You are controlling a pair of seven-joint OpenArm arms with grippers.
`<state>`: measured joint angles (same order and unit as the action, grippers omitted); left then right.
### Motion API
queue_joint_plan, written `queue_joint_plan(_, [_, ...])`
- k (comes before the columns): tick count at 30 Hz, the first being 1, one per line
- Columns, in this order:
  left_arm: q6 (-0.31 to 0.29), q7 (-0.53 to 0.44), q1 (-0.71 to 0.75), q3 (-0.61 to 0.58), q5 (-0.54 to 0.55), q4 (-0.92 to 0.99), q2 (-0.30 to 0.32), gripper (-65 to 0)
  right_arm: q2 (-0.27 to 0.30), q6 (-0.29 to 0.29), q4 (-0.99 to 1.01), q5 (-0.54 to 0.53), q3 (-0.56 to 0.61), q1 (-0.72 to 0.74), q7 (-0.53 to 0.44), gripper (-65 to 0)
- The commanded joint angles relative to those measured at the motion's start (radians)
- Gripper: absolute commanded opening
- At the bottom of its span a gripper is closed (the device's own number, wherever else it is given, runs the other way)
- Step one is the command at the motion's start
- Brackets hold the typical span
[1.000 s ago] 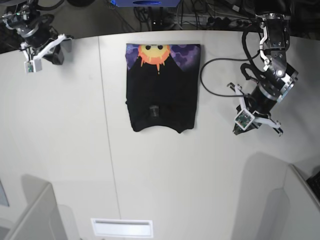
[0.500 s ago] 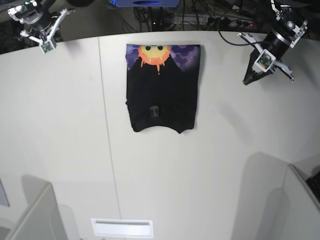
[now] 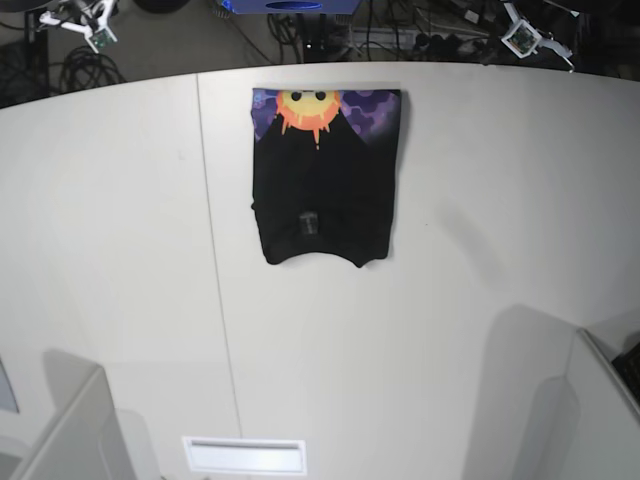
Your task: Fold the T-shirt properly
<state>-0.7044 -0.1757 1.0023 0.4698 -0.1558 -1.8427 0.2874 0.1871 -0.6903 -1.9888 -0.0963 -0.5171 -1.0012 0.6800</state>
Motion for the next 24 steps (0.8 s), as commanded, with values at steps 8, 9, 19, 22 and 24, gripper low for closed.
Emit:
queue_joint_plan(8, [0.006,-0.028,0.135,-0.093,0.017,0.107,-0.001,-65.0,0.028,-0.002,0.044,0.014,0.122,-0.097,0.001,-65.0])
queue_joint_plan(9, [0.006,-0.028,0.135,-0.105,0.017,0.143,-0.001,-65.0,0.036,-0.001,0.069,0.036,0.153,-0.094,0.001,-65.0])
queue_joint_plan(19, [0.006,-0.021,-0.006,-0.248,0.017,0.515,-0.004,-65.0,0.036,0.004,0.388,0.149,0.446,0.034,0.025,-65.0])
queue_joint_plan(22, [0.006,-0.020,-0.110,-0.247,0.017,0.687,-0.007,-65.0,0.035,0.004,0.576,0.145,0.478,0.147,0.020,-65.0])
queue_joint_plan(24, [0.006,-0.020,-0.173,-0.247,0.025,0.799,-0.009,-65.0,0.018,0.004,0.672,0.145,0.475,0.204,0.016,-65.0])
